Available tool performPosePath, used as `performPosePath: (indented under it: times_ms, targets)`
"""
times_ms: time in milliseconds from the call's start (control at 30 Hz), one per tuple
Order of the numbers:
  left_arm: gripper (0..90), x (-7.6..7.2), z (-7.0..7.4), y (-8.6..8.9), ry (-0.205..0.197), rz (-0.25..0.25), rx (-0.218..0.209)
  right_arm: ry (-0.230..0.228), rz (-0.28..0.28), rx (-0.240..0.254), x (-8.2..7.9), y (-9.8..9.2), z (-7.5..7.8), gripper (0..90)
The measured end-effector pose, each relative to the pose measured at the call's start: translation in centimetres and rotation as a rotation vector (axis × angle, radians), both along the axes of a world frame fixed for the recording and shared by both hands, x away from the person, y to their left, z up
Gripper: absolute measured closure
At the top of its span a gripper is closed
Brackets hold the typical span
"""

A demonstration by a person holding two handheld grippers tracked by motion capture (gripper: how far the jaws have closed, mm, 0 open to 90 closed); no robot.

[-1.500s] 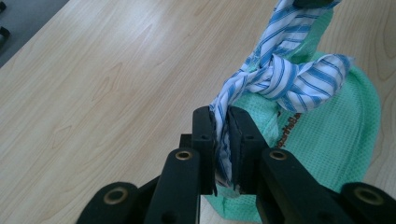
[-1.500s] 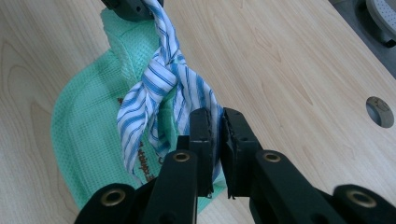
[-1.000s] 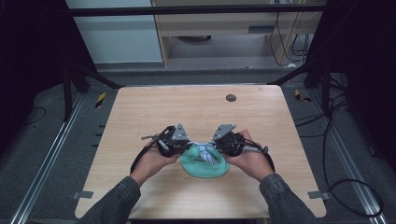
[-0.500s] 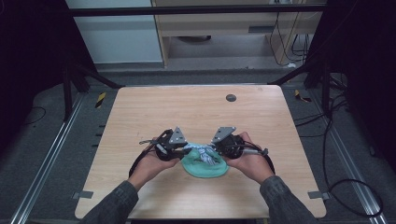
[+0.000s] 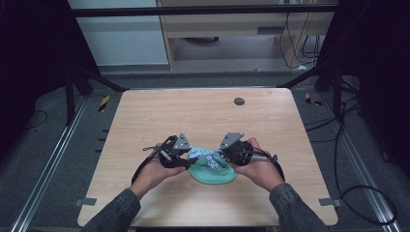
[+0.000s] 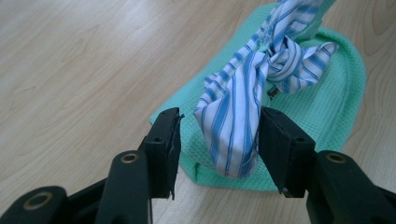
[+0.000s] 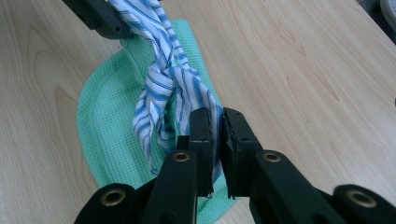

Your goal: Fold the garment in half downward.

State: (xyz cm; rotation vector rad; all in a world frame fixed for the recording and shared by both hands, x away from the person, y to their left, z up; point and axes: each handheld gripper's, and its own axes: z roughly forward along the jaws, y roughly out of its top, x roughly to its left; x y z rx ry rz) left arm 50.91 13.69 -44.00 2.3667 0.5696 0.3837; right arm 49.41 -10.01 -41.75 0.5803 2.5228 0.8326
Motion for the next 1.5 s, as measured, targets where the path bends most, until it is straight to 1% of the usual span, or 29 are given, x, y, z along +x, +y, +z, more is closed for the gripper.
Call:
performPosePath:
  times_ms: [33,100,267,300,333,500,600,633,700,767,867,1000,1100,1200,1333,1367,1400,1500]
  targets:
    - [49.7,0.0,0.0,0.0,0.0,0.0,0.0,0.0,0.0,0.0,0.0,0.0,0.0,83.1]
    - [52.5,-0.1,-0.2,-0.1,0.026,-0.012,-0.004,0.001,-0.004,0.002,-0.1,0.0,-0.1,83.0]
    - [55.6,-0.5,-0.5,-0.1,0.035,-0.025,-0.012,-0.002,0.002,0.008,-0.4,-0.1,0.0,82.9]
    - [55.8,-0.6,-0.5,0.0,0.043,-0.029,-0.015,-0.002,0.002,0.006,-0.5,-0.2,0.0,82.9]
    - [57.0,-0.7,-0.5,0.0,0.044,-0.032,-0.019,-0.001,0.003,0.009,-0.7,-0.2,-0.1,82.8]
    - [64.1,-0.9,-0.7,0.1,0.053,-0.05,-0.008,-0.002,0.004,0.017,-1.2,-0.3,-0.3,82.7]
    - [68.1,-0.9,-0.9,0.1,0.069,-0.064,-0.014,0.005,0.003,0.017,-1.4,-0.4,-0.6,82.5]
    - [69.3,-1.0,-0.9,0.1,0.063,-0.063,-0.005,0.005,0.007,0.015,-1.4,-0.4,-0.7,82.5]
    - [74.2,-1.0,-1.0,0.0,0.06,-0.067,-0.002,0.011,0.008,0.015,-1.6,-0.4,-0.8,82.4]
    - [77.4,-1.1,-1.0,-0.1,0.045,-0.073,0.004,0.014,0.009,0.014,-1.7,-0.4,-0.9,82.3]
    - [80.5,-1.3,-1.0,-0.1,0.029,-0.075,-0.001,0.02,0.011,0.013,-2.0,-0.4,-1.1,82.0]
    - [81.4,-1.4,-0.9,0.0,0.018,-0.077,0.0,0.03,0.015,0.014,-2.2,-0.5,-1.5,81.2]
    - [81.8,-1.5,-0.8,-0.1,0.011,-0.083,-0.002,0.045,0.014,0.011,-2.4,-0.5,-1.9,78.6]
    - [82.1,-1.6,-0.7,-0.1,0.003,-0.089,0.0,0.058,0.014,0.009,-2.4,-0.4,-2.1,72.0]
    - [82.2,-1.8,-0.5,-0.1,-0.006,-0.091,-0.011,0.07,0.005,0.013,-2.4,-0.2,-2.3,64.2]
    - [82.1,-1.8,-0.5,-0.1,-0.006,-0.091,-0.011,0.07,0.005,0.013,-2.4,-0.2,-2.3,64.2]
    - [82.2,-1.9,-0.4,-0.1,-0.014,-0.095,-0.005,0.077,0.007,0.011,-2.4,-0.1,-2.4,62.2]
    - [82.0,-2.2,-0.5,0.0,-0.015,-0.099,-0.009,0.079,0.001,0.011,-2.6,0.0,-2.6,61.5]
